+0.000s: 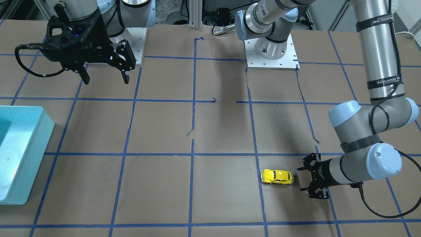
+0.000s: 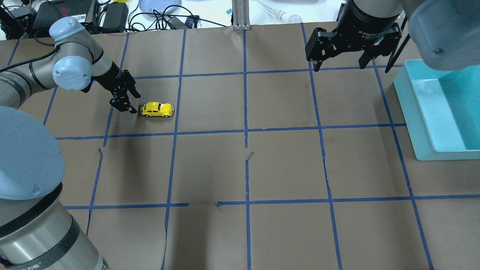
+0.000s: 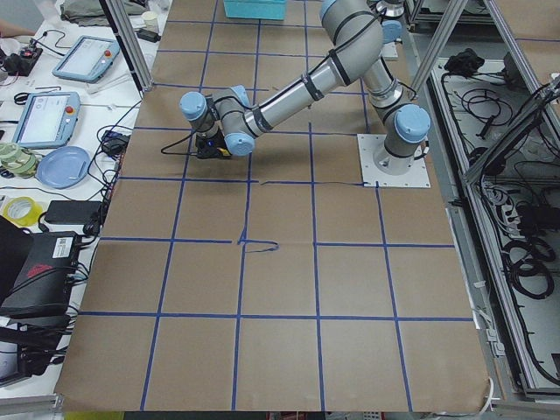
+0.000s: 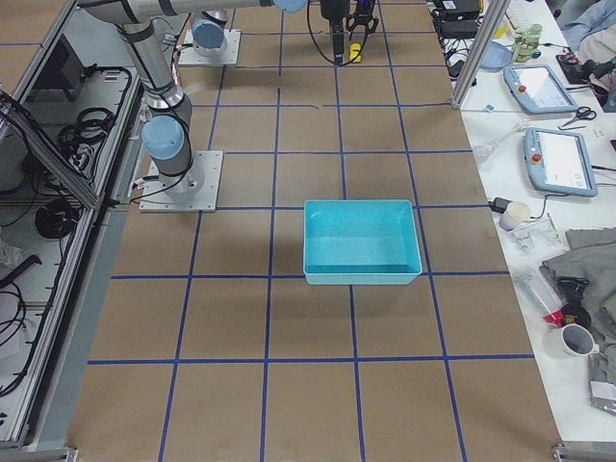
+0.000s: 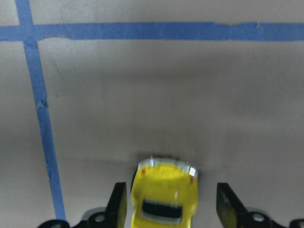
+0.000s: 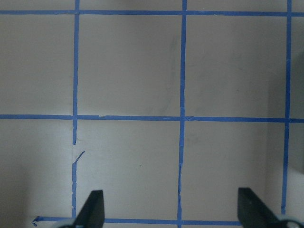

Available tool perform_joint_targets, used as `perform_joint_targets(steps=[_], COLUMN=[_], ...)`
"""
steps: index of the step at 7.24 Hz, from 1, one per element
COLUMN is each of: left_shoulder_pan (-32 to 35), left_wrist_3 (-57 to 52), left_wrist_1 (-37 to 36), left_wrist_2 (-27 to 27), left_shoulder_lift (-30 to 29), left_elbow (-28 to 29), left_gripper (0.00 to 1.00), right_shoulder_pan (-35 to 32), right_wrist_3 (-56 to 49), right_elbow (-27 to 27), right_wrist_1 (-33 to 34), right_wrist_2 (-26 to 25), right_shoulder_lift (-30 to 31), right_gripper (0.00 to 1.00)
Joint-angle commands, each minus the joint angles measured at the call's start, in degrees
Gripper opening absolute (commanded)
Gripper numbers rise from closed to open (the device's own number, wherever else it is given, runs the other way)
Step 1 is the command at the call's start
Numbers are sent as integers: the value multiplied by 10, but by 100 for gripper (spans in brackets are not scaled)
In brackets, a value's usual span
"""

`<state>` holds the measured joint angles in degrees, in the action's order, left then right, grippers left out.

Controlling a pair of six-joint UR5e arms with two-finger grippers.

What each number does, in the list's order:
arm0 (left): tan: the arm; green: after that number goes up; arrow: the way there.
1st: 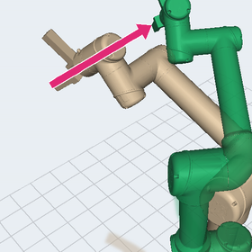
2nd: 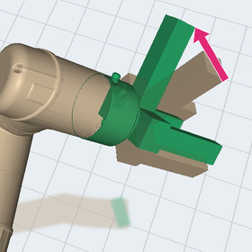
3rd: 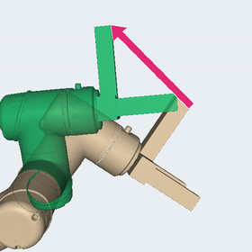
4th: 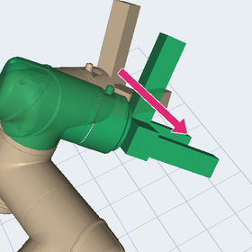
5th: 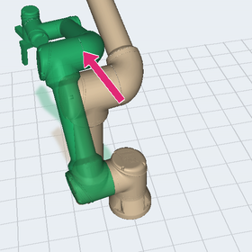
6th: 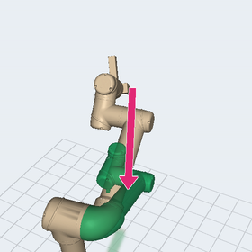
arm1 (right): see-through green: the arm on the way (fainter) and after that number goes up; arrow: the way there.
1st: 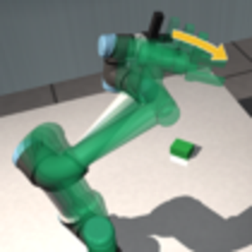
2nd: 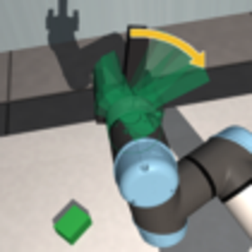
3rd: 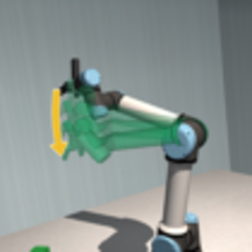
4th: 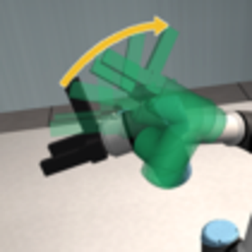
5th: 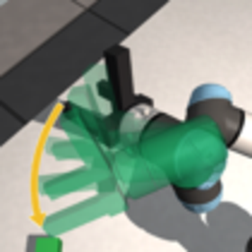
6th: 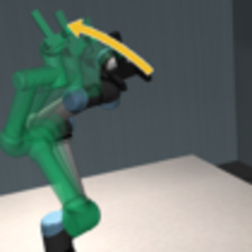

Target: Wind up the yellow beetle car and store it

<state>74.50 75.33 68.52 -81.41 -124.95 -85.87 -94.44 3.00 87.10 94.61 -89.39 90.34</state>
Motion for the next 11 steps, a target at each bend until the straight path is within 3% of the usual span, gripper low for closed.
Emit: perform_joint_targets(steps=[1, 3, 4, 6, 8, 9, 11], left_shoulder_pan=[6, 35, 43, 58, 100, 128, 158], left_wrist_3=[-13, -137, -256, -340, -501, -525, -528], left_wrist_1=[4, 28, 39, 128, 145, 192, 202], left_wrist_2=[-2, -31, -99, -75, -75, -69, -82], left_shoulder_lift=[23, 70, 97, 151, 181, 197, 238], left_elbow=[10, 44, 57, 61, 64, 63, 52], left_gripper=[72, 78, 95, 98, 100, 100, 100], right_shoulder_pan=[-1, -1, 0, 0, -1, -1, 1], right_wrist_3=[1, 1, 0, -1, -2, -2, 4], right_elbow=[1, 2, 2, 2, 3, 3, 3], right_wrist_1=[4, 4, 4, 4, 4, 5, 1], right_wrist_2=[4, 4, 2, 0, 6, 7, 8], right_shoulder_lift=[-1, 0, 0, 1, 1, -1, -9], right_gripper=[100, 100, 100, 100, 100, 100, 100])
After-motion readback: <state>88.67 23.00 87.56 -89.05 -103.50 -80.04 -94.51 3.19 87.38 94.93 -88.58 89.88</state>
